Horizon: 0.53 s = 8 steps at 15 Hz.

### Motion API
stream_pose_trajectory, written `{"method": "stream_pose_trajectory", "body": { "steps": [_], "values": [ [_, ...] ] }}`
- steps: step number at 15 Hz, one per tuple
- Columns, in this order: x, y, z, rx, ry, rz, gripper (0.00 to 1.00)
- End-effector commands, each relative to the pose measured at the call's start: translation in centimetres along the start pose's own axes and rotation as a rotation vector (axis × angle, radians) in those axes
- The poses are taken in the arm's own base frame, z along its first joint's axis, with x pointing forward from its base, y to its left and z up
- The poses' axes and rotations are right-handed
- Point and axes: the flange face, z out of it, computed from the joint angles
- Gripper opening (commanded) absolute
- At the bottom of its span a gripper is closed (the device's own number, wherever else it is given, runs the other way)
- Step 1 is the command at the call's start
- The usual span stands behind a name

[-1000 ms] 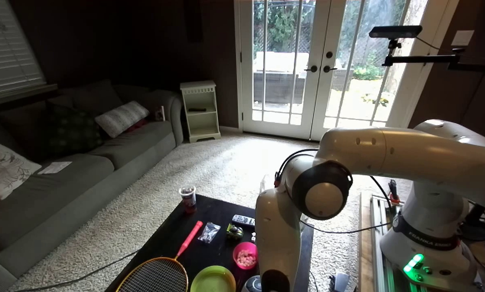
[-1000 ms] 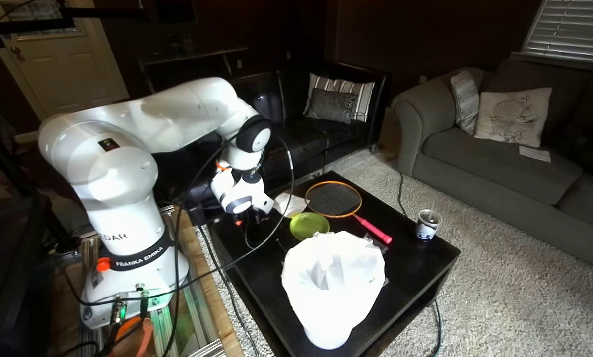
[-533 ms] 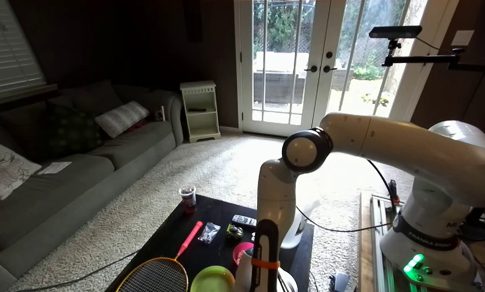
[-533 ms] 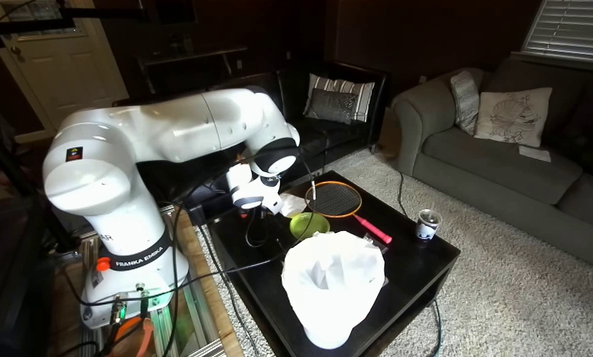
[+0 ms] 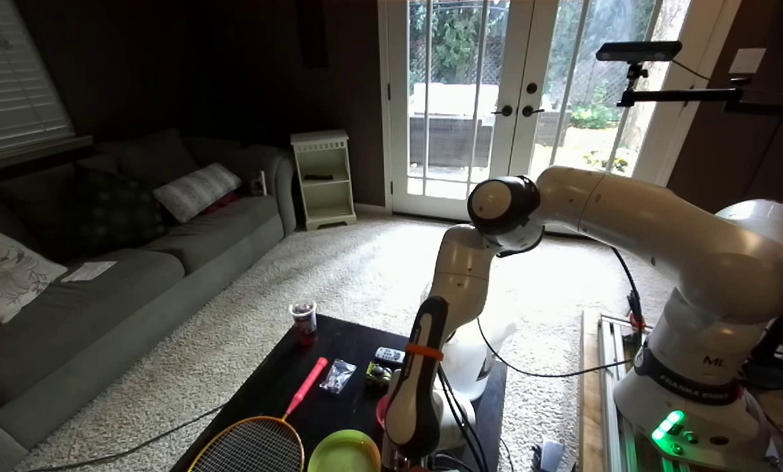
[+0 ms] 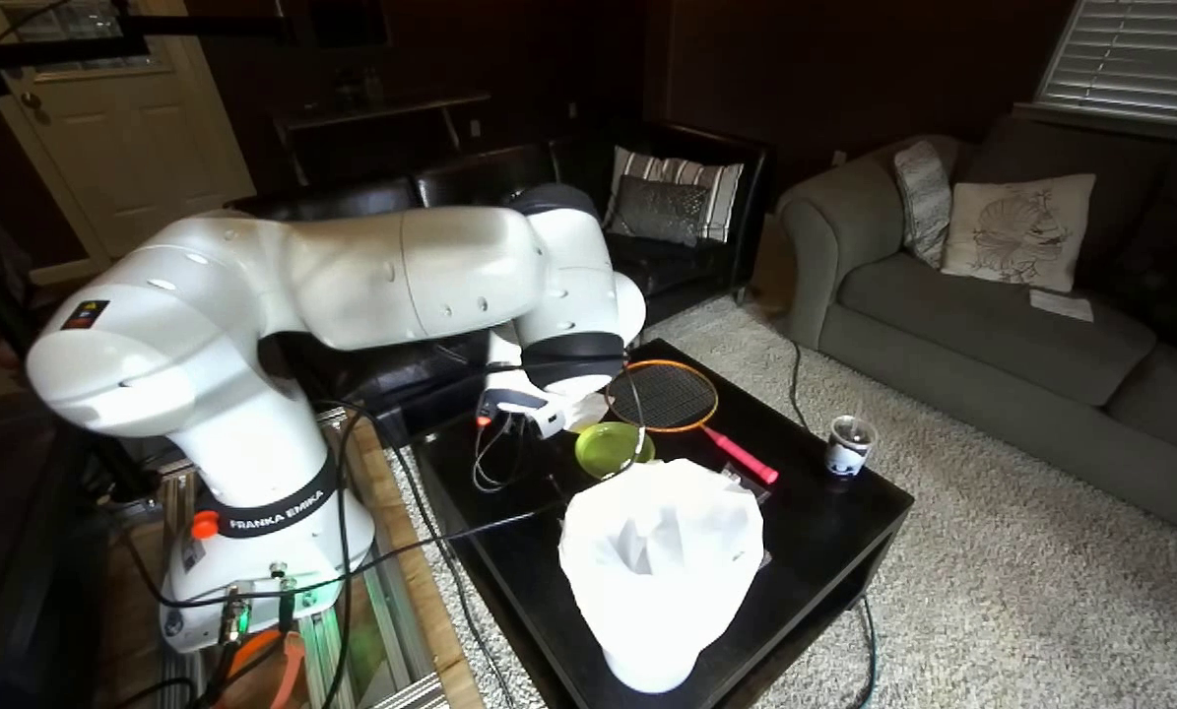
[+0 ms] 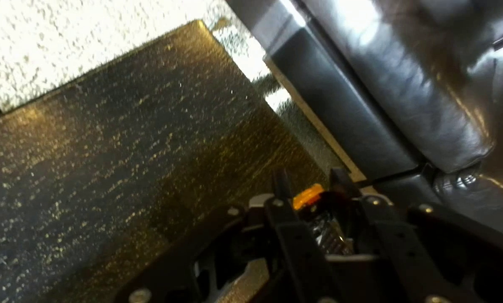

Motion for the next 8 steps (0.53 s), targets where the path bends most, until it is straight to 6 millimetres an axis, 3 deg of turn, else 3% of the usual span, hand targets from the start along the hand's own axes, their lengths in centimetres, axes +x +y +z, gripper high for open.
{"method": "stream_pose_trajectory", "body": {
  "steps": [1, 5, 8],
  "values": [
    [-0.3, 2.1, 0.2, 0.044, -0.172, 0.112, 0.07],
    [0.1, 5.4, 2.3, 0.064, -0.356, 0.294, 0.07],
    [0.4, 6.7, 3.6, 0.092, -0.486, 0.416, 0.07]
  ]
}}
